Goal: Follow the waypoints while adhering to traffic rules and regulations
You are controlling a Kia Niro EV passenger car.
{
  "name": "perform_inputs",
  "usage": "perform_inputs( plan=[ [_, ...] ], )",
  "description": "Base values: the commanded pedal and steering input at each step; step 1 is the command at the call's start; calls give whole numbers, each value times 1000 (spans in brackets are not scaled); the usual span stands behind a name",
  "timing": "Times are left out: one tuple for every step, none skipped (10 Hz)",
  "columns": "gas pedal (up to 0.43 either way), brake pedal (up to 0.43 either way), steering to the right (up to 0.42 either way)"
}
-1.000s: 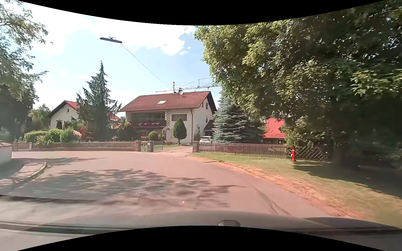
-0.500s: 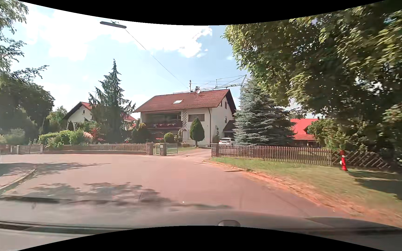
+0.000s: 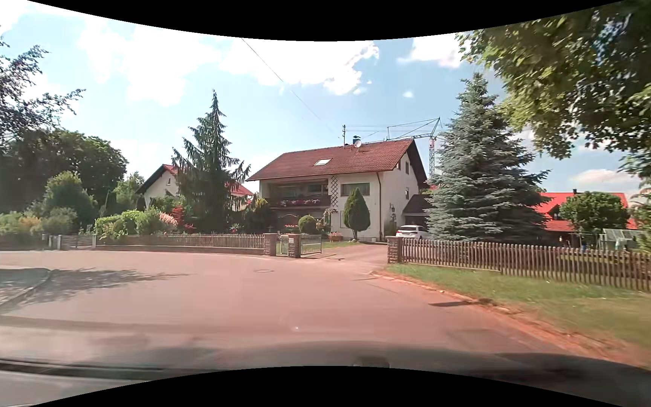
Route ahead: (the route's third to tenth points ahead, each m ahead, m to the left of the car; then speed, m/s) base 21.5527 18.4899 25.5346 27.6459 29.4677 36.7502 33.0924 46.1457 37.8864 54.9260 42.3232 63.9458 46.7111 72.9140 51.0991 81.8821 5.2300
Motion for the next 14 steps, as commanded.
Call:
perform_inputs(
  plan=[
    [87, 0, -191],
    [87, 0, -195],
    [98, 0, -199],
    [110, 0, -203],
    [118, 0, -204],
    [118, 0, -206],
    [118, 0, -208],
    [118, 0, -214],
    [118, 0, -220],
    [118, 0, -225],
    [118, 0, -229],
    [118, 0, -234],
    [118, 0, -239],
    [118, 0, -244]
  ],
)
